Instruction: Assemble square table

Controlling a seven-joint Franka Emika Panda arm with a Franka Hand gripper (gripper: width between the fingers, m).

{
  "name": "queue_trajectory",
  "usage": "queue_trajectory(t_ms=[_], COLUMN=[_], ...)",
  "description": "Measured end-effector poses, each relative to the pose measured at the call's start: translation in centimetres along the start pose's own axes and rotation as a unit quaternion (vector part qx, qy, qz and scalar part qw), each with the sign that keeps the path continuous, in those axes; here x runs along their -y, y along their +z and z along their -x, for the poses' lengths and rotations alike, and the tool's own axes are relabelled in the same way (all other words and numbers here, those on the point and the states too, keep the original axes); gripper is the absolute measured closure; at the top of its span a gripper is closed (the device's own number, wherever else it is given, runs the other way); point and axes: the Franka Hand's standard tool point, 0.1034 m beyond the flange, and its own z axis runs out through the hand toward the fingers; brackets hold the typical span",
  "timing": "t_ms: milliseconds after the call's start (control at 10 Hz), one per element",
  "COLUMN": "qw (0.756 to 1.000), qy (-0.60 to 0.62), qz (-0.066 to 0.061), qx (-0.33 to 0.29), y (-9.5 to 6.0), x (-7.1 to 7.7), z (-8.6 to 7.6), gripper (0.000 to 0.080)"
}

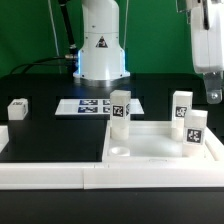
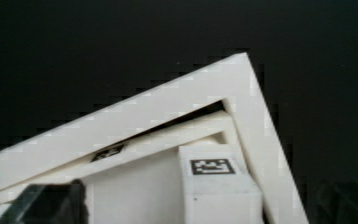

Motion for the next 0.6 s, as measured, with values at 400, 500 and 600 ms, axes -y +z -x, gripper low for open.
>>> queue_trajectory(t_ms=[400, 500, 600], qw=[1.0, 1.0, 1.0], qy=[0.0, 0.0, 0.0], qz=[0.0, 0.0, 0.0], qx=[0.0, 0.0, 0.0], y=[0.04, 0.05, 0.05], x=[-0.03, -0.03, -0.03], z=[-0.02, -0.02, -0.02], gripper=[0.015, 0.015, 0.015])
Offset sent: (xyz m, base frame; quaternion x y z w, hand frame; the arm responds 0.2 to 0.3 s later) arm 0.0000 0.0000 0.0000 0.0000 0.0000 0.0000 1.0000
